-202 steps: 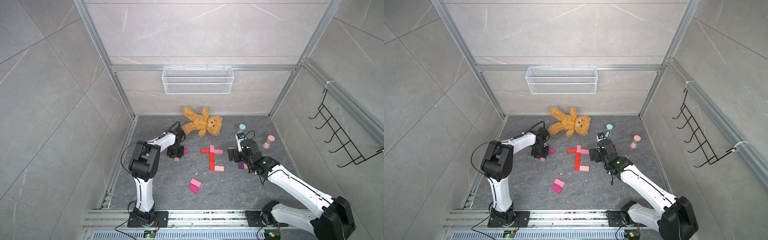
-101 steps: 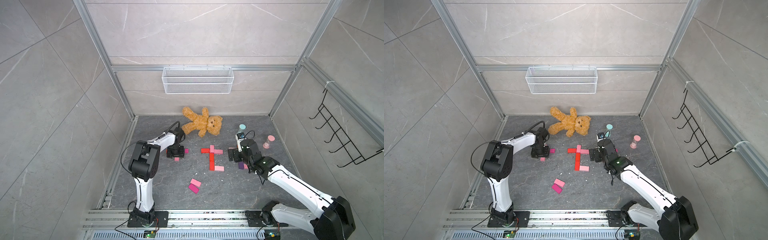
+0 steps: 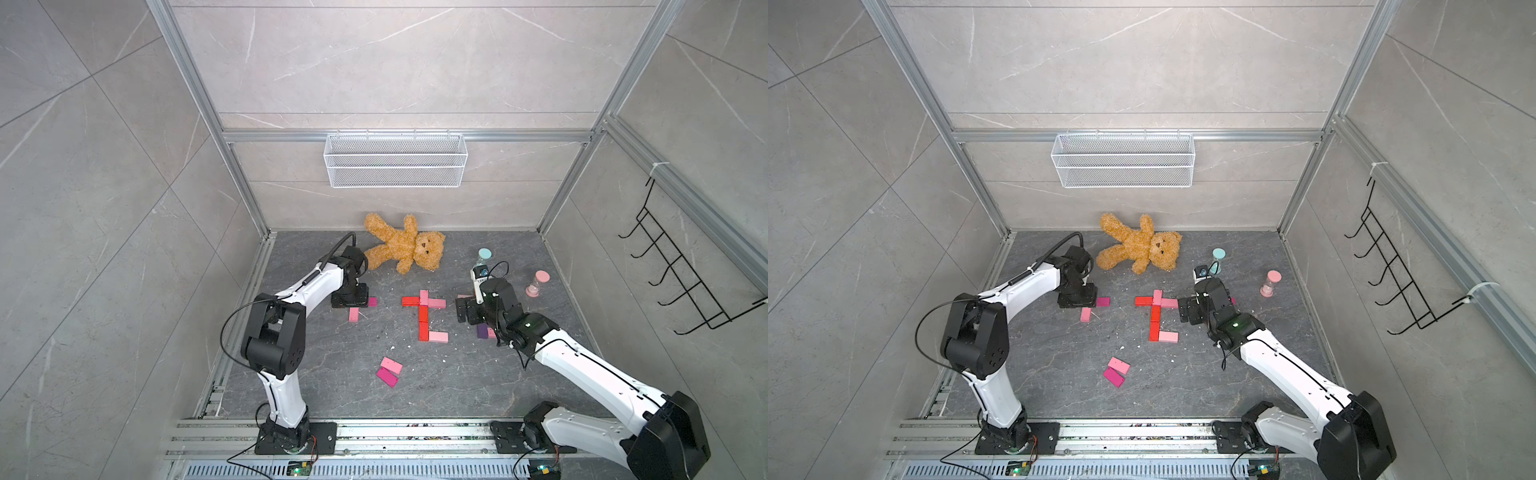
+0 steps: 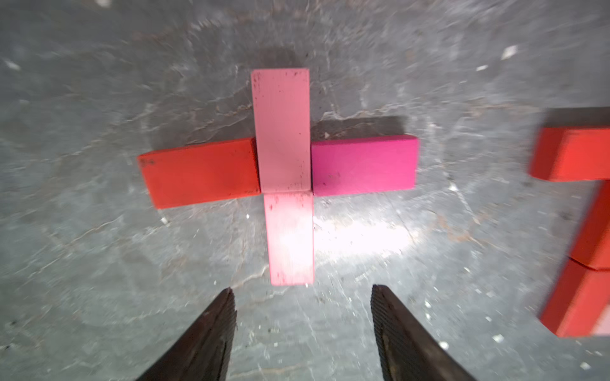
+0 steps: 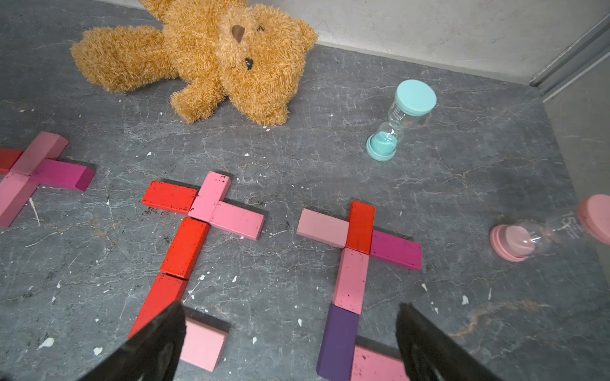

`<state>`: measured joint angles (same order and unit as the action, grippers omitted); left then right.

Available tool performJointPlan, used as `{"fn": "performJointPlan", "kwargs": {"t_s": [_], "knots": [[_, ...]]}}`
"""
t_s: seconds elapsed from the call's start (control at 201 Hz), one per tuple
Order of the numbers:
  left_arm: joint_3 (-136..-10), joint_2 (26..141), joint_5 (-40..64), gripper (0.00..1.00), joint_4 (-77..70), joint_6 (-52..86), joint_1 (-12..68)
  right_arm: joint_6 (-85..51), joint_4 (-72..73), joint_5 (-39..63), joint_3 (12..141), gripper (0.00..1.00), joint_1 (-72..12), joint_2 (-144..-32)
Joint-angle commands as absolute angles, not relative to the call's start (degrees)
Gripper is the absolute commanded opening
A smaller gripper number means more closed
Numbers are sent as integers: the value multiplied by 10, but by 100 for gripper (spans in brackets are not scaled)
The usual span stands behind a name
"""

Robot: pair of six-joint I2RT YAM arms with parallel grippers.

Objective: Assemble the letter t with building blocks
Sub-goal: Assemble the building block at the center of the board, then move the building block to the center of the board.

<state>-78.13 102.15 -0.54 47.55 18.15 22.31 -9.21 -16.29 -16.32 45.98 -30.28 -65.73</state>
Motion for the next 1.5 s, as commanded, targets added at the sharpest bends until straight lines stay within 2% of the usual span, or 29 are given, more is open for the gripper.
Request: {"fn": "performJointPlan", "kwargs": {"t_s": [0.0,0.095,0.179,0.334,0.607,0.807,1.11,1.499], "knots": [[-754,959,19,67,497,151,250,-87,-165,-165,474,100,-301,-665],[-721,918,-9,67,498,133,302,-88,-161,-165,473,100,-301,-669],[-713,903,-38,67,535,180,328,-89,-157,-163,473,100,-301,-674],[-674,871,-35,66,548,324,394,-92,-148,-158,475,100,-301,-687],[-560,829,-58,65,461,613,542,-95,-142,-160,471,100,-301,-693],[-504,837,-69,65,440,770,602,-102,-139,-160,462,100,-301,-692],[-563,930,-59,65,434,791,648,-98,-137,-168,453,100,-301,-695],[-546,917,-53,67,376,790,649,-96,-134,-162,454,100,-301,-708]]}}
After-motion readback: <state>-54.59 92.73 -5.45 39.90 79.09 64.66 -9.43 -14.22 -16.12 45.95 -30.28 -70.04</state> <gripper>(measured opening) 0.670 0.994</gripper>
